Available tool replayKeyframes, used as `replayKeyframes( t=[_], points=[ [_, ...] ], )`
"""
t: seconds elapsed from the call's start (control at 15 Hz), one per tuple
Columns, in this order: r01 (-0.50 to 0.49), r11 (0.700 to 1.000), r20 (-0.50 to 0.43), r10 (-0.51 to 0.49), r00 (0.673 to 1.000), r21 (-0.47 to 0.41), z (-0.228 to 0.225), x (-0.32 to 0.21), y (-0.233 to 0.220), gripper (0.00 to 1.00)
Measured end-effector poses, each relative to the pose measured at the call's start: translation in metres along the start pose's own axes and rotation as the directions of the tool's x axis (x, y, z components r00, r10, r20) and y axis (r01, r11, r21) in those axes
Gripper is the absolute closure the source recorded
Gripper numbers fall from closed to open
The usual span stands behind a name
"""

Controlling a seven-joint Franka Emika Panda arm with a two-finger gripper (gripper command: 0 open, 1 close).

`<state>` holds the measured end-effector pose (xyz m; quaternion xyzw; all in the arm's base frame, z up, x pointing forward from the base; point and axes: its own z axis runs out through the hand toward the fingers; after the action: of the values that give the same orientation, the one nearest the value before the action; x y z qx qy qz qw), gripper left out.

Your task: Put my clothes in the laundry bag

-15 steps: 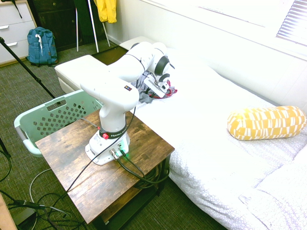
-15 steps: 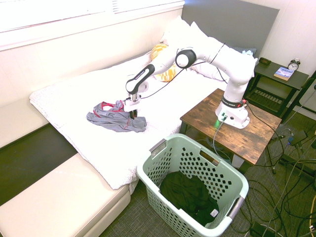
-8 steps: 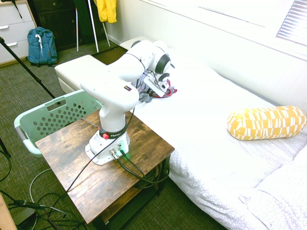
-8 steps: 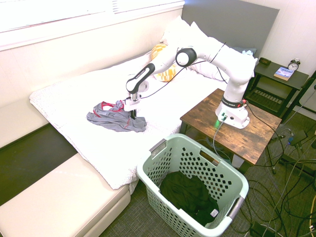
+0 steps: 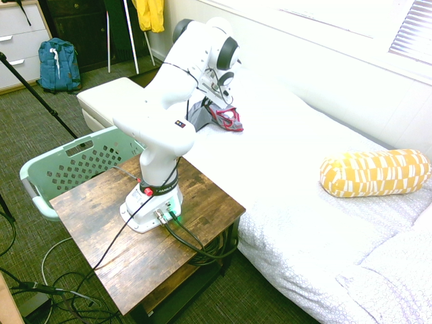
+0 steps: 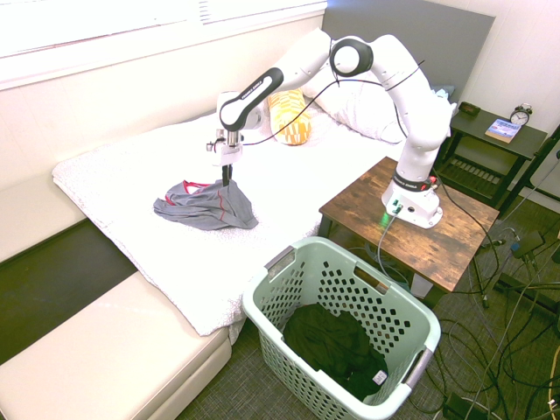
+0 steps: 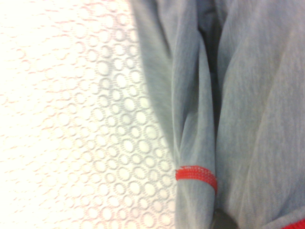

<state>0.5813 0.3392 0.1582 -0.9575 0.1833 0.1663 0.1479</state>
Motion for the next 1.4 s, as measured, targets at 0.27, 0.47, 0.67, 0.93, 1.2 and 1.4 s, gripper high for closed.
replayKeyframes(
  t=[0.27, 0.47, 0.67, 0.93, 1.2, 1.4],
  points=[
    [0.076, 0.997, -0.077, -0.076, 0.994, 0.007, -0.055, -0.083, -0.021, 1.0],
    [0.147, 0.989, -0.133, -0.147, 0.98, -0.01, -0.076, -0.168, -0.029, 1.0],
    [0.219, 0.974, -0.165, -0.225, 0.96, -0.058, -0.073, -0.269, -0.023, 1.0],
    [0.272, 0.955, -0.182, -0.291, 0.939, -0.12, -0.038, -0.419, 0.01, 1.0],
    [0.304, 0.939, -0.167, -0.33, 0.929, -0.163, -0.012, -0.572, 0.067, 1.0],
    [0.33, 0.923, -0.205, -0.368, 0.907, -0.199, -0.014, -0.643, 0.123, 1.0]
  ],
)
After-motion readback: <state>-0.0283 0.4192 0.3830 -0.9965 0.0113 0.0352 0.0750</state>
